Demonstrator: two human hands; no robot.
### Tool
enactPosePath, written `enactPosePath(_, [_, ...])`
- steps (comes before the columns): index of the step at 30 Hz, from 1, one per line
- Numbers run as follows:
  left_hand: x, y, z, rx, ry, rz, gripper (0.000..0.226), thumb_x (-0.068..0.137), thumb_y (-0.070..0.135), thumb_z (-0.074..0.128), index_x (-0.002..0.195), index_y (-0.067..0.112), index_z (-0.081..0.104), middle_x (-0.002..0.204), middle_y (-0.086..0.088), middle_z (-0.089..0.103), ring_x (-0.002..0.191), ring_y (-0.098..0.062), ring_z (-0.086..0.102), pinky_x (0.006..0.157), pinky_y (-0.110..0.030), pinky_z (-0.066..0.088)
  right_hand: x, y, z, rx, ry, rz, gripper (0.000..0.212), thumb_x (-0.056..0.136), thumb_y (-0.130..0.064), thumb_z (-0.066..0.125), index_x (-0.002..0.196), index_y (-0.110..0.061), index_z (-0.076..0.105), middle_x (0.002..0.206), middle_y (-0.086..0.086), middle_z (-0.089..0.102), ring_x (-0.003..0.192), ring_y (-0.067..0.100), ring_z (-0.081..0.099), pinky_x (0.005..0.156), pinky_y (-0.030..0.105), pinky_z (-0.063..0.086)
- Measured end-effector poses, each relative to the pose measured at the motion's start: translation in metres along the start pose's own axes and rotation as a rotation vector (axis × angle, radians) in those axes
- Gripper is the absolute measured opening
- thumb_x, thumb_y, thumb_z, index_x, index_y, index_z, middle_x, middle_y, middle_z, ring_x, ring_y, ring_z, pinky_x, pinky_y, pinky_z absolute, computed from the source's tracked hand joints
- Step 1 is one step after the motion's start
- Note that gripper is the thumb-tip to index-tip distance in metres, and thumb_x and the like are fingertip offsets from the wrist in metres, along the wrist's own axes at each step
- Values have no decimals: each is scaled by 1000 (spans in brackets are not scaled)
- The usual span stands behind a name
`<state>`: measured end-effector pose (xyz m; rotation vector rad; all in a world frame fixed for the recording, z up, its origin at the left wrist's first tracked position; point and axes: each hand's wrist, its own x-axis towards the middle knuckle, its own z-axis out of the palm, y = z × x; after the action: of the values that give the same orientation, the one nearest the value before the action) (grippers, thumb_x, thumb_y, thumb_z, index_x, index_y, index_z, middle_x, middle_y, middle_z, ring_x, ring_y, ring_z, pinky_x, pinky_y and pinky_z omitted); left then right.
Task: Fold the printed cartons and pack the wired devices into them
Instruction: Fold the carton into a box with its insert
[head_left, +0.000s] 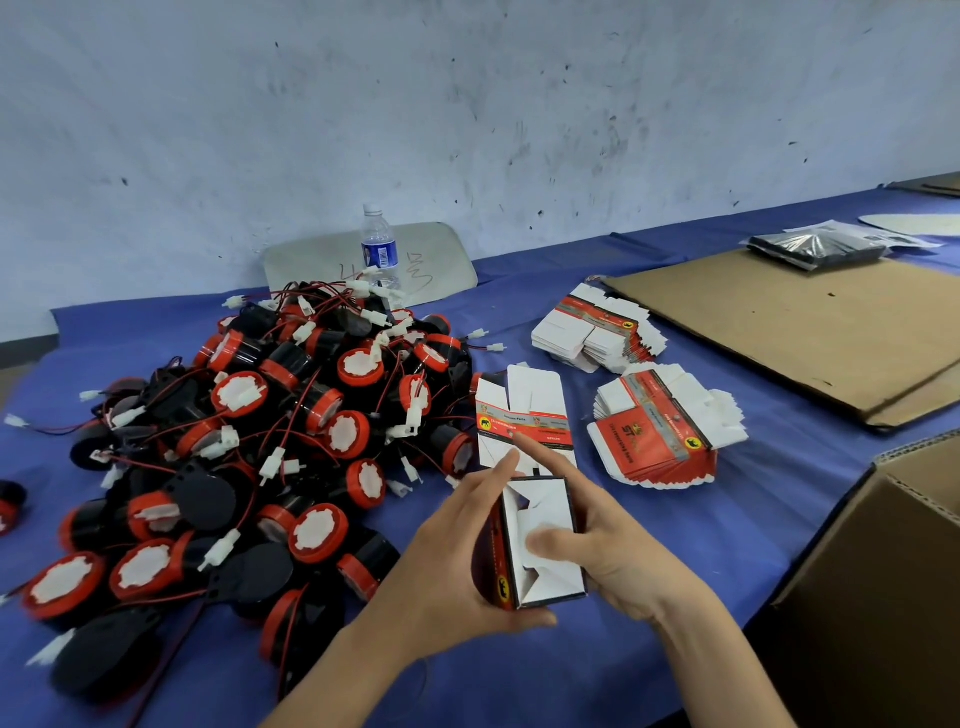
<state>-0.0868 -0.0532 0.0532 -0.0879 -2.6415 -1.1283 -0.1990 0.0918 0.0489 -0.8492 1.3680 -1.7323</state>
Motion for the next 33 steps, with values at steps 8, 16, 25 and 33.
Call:
enactPosePath(8, [0, 3, -2, -7, 26, 57, 109, 58, 65, 76, 134, 72, -2, 136, 46, 20, 129, 17, 27, 98, 1, 27, -1, 13, -3, 199, -49, -30, 77, 73, -6, 63, 141, -36, 43, 127, 10, 59, 111, 27, 57, 83, 41, 54])
enactPosePath(16, [0, -3, 1, -119, 89, 98, 105, 62, 53, 82, 141, 62, 14, 143, 36, 30, 134, 8, 33, 100, -3, 28, -1, 37, 0, 565, -186, -79, 82, 78, -25, 78, 148, -26, 35, 148, 13, 42, 132, 32, 42, 104, 49, 40])
enactPosePath(25, [-11, -44, -56, 346, 140, -276, 80, 85, 53, 63, 150, 45, 15, 156, 19, 20, 144, -4, 13, 117, -26, 16, -3, 1, 0, -10, 137, -165, 89, 74, -5, 77, 142, -45, 36, 102, -5, 72, 84, 12, 67, 70, 27, 55])
enactPosePath(33, [-22, -69, -99, 869, -285, -607, 75, 88, 42, 52, 152, 39, 13, 152, 13, 28, 142, -18, 11, 110, -39, 23, 10, 16, 9, -1432, -42, -25, 90, 91, -1, 46, 144, -59, 1, 130, -4, 45, 117, 16, 47, 90, 31, 46])
